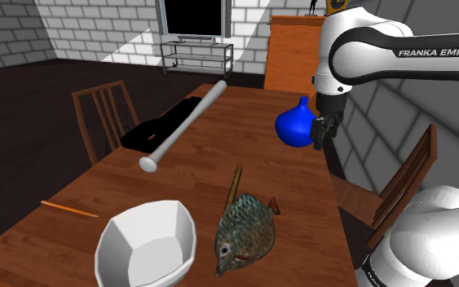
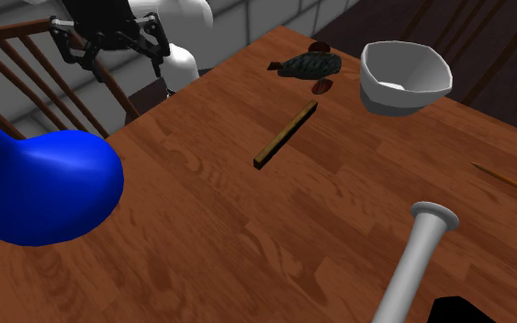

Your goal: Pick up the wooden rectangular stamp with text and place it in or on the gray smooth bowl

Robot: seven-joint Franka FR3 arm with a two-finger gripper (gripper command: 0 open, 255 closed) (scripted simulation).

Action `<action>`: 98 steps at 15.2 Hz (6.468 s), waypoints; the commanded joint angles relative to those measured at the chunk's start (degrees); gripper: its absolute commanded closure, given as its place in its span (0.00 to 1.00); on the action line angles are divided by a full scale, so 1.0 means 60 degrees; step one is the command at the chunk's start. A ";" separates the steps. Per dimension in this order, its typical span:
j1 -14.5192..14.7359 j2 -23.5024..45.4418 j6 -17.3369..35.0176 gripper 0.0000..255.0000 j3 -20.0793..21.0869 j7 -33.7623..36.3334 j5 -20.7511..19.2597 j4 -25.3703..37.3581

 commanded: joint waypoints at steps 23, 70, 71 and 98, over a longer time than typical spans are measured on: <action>-0.1230 0.2657 0.3527 0.00 0.6090 1.1650 0.3574 0.0899; -0.1653 0.3086 0.2398 1.00 0.6311 1.2678 0.3264 0.2636; -0.1659 0.3079 0.2270 1.00 0.6285 1.2678 0.3252 0.2757; -0.1627 0.6669 0.0760 1.00 1.0382 1.7742 0.1181 0.7272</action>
